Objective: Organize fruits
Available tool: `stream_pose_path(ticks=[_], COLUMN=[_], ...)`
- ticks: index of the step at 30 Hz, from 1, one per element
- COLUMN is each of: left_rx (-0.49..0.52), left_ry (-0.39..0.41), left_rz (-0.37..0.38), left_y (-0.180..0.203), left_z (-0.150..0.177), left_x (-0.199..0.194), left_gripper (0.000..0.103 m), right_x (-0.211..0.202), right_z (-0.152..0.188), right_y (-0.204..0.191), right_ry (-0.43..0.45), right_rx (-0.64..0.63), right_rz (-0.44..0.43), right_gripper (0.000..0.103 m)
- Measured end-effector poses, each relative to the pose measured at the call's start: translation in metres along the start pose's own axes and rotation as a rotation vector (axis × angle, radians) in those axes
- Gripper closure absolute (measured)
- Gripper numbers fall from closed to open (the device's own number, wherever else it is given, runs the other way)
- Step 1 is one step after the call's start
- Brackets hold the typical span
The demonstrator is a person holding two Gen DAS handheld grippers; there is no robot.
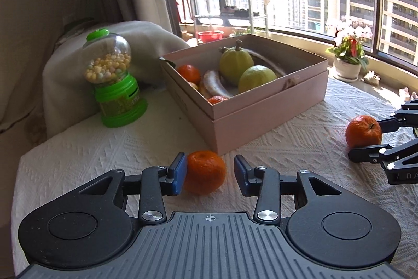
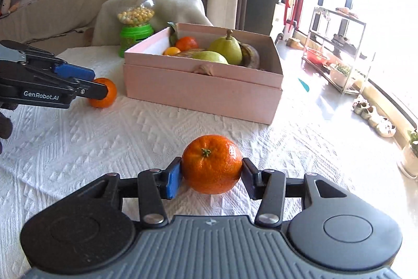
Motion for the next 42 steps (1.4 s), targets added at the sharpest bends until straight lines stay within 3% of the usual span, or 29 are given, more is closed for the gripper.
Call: stream_pose_path(ticks=[3, 4, 5, 8, 13, 17, 20, 22, 23, 28, 31, 32, 34, 42], left_rx=[-0.035, -0.034, -0.039, -0.093, -0.148, -0.223, -0.226, -0.234, -0.234, -0.198, -0.171, -0.170, -0.165, -0.181], left_ry=[-0.006, -0.007, -0.009, -0.007, -0.035, -0.059, -0.062, -0.056, -0.053, -0.026, 0.003, 0.004, 0.004, 0.000], left_rz=[0.056, 0.069, 0.081, 0.088, -0.019, 0.010, 0.024, 0.041, 0.042, 0.073, 0.127, 0.152, 0.192, 0.123], left_y=[0.002, 0.004, 0.005, -0.001, -0.021, -0.029, -0.028, -0.027, -0.026, -0.009, 0.007, 0.011, 0.022, 0.017], left_z=[0.001, 0.001, 0.002, 0.001, 0.003, 0.008, 0.009, 0.009, 0.009, 0.009, 0.011, 0.012, 0.016, 0.019], left_x=[-0.002, -0.002, -0.003, -0.003, 0.010, 0.021, 0.025, 0.025, 0.024, 0.001, -0.026, -0.032, -0.044, -0.036], left_gripper=[0.043, 0.040, 0.039, 0.039, 0.042, 0.039, 0.045, 0.055, 0.054, 0.058, 0.077, 0.079, 0.079, 0.076], right_x=[0.002, 0.003, 0.004, 0.006, 0.007, 0.009, 0.010, 0.013, 0.014, 0.012, 0.012, 0.011, 0.010, 0.009], right_z=[0.002, 0.002, 0.002, 0.003, 0.003, 0.003, 0.004, 0.004, 0.005, 0.005, 0.005, 0.006, 0.006, 0.007], right_y=[0.005, 0.005, 0.003, 0.000, 0.002, 0.000, 0.000, 0.000, -0.001, -0.001, -0.001, -0.001, -0.001, -0.003], right_ry=[-0.005, -0.008, -0.012, -0.020, -0.029, -0.036, -0.047, -0.061, -0.074, -0.091, -0.089, -0.088, -0.085, -0.080], right_rx=[0.044, 0.039, 0.030, 0.022, 0.037, 0.024, 0.027, 0.026, 0.017, -0.004, -0.016, -0.013, -0.007, -0.011], right_rz=[-0.021, -0.017, -0.013, -0.023, -0.023, -0.022, -0.034, -0.045, -0.057, -0.073, -0.087, -0.091, -0.092, -0.066], right_gripper=[0.047, 0.032, 0.025, 0.024, 0.018, 0.015, 0.010, 0.005, 0.000, 0.000, 0.000, 0.000, 0.000, 0.000])
Point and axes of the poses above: each gripper's, at about its wrist camera, not at the fingertips, and x roughly the way its jaws point, y to its right, z to its underside, the point moved 8 cm from there along x, roughly the way its jaws point, and after that the axes turned 1 degree about -x, right-handed, at the moved point
